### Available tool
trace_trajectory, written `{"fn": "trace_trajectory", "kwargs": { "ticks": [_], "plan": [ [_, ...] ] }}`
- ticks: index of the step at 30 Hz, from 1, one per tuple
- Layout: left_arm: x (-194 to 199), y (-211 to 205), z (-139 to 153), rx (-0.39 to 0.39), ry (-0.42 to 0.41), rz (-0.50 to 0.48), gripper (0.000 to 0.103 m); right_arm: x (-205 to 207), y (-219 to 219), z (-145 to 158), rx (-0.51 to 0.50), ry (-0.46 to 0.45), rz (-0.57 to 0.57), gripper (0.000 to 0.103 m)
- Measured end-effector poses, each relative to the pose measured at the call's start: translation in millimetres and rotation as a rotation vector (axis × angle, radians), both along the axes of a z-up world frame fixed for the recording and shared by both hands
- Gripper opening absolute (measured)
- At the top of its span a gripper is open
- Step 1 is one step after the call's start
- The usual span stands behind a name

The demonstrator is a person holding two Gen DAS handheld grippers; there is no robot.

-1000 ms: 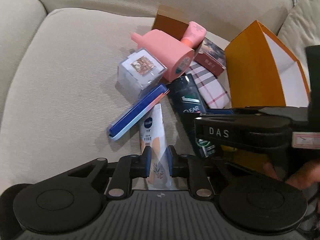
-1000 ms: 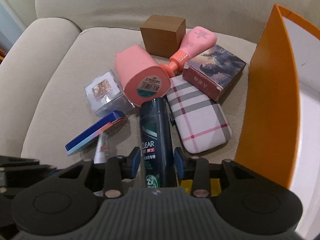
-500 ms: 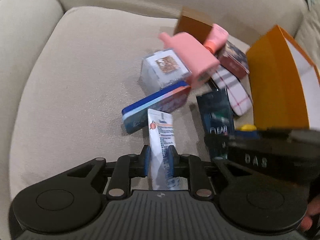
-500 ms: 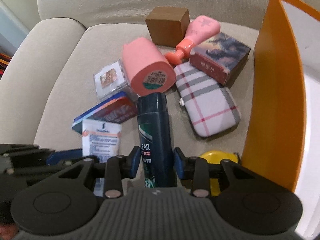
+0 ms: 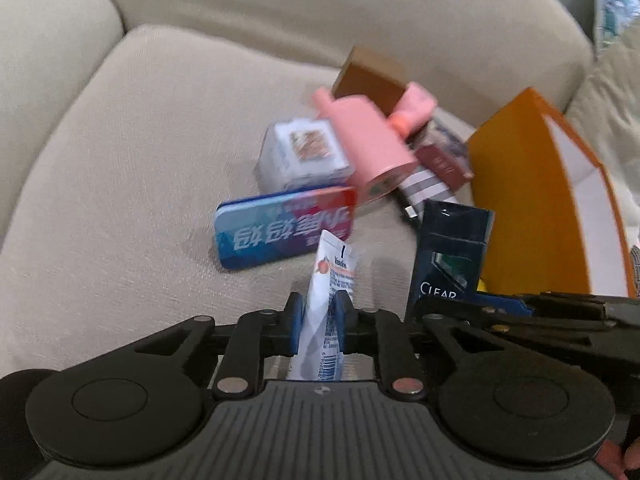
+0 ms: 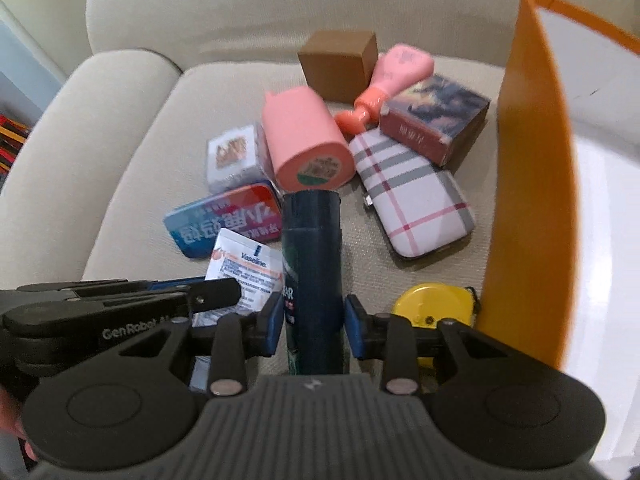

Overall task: Organize rigid objects
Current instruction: 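Carry the tube and bottle into the orange box with both grippers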

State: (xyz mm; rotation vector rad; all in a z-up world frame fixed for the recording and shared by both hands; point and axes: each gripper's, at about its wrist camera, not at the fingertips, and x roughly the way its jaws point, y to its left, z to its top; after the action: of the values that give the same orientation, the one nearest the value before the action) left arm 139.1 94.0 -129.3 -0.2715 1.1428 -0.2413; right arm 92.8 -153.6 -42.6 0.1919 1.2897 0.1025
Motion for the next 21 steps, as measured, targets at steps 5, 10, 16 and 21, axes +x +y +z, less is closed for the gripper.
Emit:
{"fn": "trace_trajectory", "kwargs": {
  "ticks": [5,10,16,21],
  "plan": [
    [-20.5,-10.1,40.0,-0.020,-0.102,-0.023,0.015,-14.6,-9.2,33.4,0.013,-0.083,-0.032,0.033],
    [-27.2,-33.9,89.9,-0.047,-0.233,-0.083,0.015,-29.4,-25.6,75.4,0.013,-0.195,-0.068,0.033],
    [-19.3,-77.0,146.7,-0.109,-0.363,-0.214,0.015,-51.3,-65.6,131.8,-0.011,-0.331,-0.129,0.033],
    [4.4,-128.2,163.0,-0.150,-0.378,-0.348,0.015,-58.2,-114.6,150.1,-0.049,-0.346,-0.189,0.033]
  ]
}}
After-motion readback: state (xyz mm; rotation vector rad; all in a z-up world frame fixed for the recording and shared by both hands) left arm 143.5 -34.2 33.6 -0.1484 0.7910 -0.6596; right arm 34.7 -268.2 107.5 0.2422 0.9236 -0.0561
